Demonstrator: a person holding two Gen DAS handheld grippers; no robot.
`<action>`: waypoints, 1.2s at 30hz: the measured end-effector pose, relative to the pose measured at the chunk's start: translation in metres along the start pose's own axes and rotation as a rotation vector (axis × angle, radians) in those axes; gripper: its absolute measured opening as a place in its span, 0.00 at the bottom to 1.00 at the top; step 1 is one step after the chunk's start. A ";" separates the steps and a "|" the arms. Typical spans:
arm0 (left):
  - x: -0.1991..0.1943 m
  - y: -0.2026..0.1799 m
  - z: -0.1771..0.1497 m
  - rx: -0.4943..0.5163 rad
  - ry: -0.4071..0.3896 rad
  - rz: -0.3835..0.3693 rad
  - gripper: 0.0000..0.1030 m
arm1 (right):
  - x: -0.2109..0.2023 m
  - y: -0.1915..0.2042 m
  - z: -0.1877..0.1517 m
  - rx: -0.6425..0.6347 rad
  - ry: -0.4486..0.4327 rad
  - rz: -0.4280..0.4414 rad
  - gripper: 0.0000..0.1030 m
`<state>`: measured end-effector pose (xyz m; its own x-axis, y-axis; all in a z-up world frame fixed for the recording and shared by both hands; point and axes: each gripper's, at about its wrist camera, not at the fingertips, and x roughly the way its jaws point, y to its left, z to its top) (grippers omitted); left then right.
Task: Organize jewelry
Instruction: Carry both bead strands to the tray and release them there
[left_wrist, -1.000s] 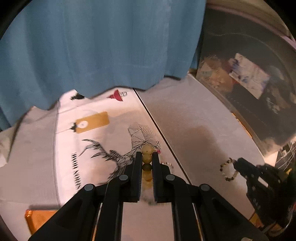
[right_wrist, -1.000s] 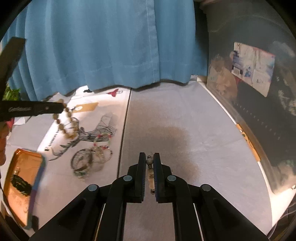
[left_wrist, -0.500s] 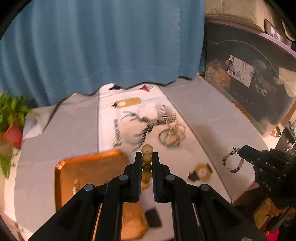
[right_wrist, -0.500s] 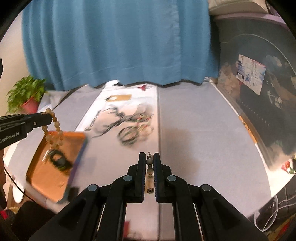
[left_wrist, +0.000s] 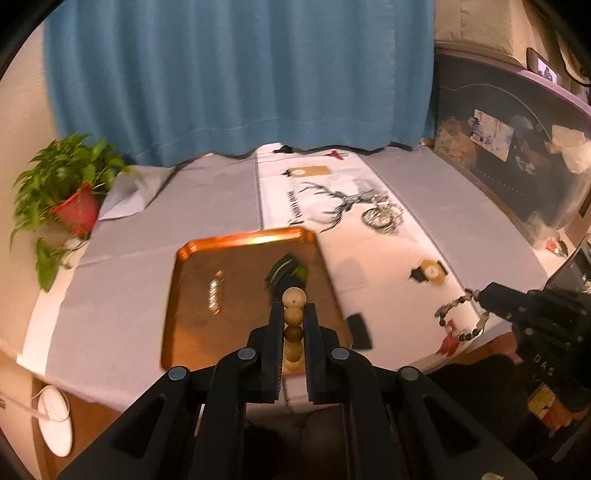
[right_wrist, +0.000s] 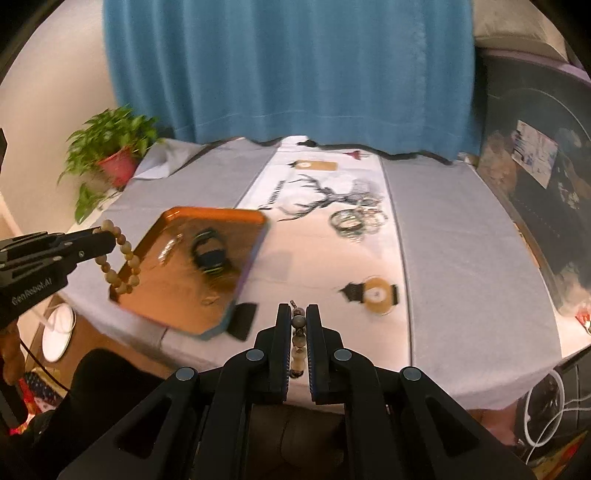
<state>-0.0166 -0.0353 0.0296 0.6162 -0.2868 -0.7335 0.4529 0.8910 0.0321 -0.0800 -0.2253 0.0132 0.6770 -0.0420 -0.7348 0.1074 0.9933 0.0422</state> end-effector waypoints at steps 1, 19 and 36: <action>-0.003 0.003 -0.006 -0.006 0.002 0.004 0.07 | -0.003 0.008 -0.003 -0.011 0.002 0.005 0.08; -0.013 0.047 -0.053 -0.095 0.027 0.034 0.07 | -0.012 0.080 -0.021 -0.124 0.038 0.075 0.08; 0.019 0.084 -0.031 -0.144 0.042 0.054 0.07 | 0.027 0.100 0.011 -0.139 0.032 0.112 0.08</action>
<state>0.0125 0.0449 -0.0028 0.6084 -0.2245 -0.7612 0.3204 0.9470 -0.0232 -0.0425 -0.1287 0.0050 0.6557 0.0706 -0.7517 -0.0702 0.9970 0.0324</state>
